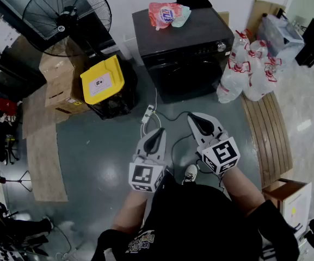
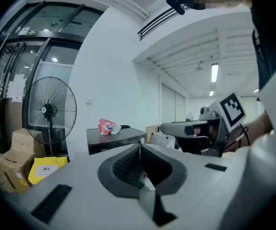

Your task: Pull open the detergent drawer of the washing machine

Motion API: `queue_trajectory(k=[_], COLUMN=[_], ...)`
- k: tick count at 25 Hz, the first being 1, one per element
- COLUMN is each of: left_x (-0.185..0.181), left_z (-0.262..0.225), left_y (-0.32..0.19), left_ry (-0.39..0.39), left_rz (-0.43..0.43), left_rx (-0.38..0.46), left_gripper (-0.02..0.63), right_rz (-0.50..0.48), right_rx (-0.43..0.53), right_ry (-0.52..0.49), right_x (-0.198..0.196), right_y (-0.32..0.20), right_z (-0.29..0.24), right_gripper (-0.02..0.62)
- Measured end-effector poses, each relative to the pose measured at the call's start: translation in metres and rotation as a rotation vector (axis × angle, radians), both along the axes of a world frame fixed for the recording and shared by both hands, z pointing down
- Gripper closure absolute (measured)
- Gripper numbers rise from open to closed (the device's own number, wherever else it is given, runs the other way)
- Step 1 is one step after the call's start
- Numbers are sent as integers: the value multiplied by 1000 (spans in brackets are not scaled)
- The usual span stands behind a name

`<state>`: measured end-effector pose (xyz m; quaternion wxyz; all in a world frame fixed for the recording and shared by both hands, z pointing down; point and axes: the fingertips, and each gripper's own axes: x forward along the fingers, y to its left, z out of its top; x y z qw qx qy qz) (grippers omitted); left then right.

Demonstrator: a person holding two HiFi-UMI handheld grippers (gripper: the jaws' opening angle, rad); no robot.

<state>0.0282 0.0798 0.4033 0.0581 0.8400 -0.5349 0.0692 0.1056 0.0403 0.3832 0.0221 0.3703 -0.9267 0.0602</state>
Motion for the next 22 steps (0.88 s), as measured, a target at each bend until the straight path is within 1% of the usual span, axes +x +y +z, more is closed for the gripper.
queue_trajectory(k=[6,9,14,15,16,17,18,19,20,22], left_x=[0,-4,-6,-7,-8,-9,-11,-12,-14,-19], left_z=[3,1,-6,-8,-9,-10,-11,-11,-10,-9], left_y=[-2,-3,-5,-6,-7,-8,-9,-10,-11,-12], left_ry=[0,0,42,48,54,60,65,69,73,78], left_rz=[9,8,29,32,34,37,39,41,43,47], left_rx=[1,7,32,37,43,49,54,57,59,59], left_gripper=[594,594,589,579,534,455,378,348,340,334], right_rz=[4,9,27,28,28,27,25,24,25,33], right_rx=[-5,-8,-11,-12,-18,-31,-50,-73,-94,-123], right_ry=[-1,-19,-46,-54,-74,-106,-147,-187,-218,-246], right_x=[-2,-4,-6,-7,-7,-8,-9,-10,-11,-13], right_y=[0,0,-4,-5,-6,-7,-9,-11,-13,-17], right_z=[4,3,1,0,-1,-3,-4,-3,-2,1], right_gripper=[591,591,589,588,586,562,435,363,350,340])
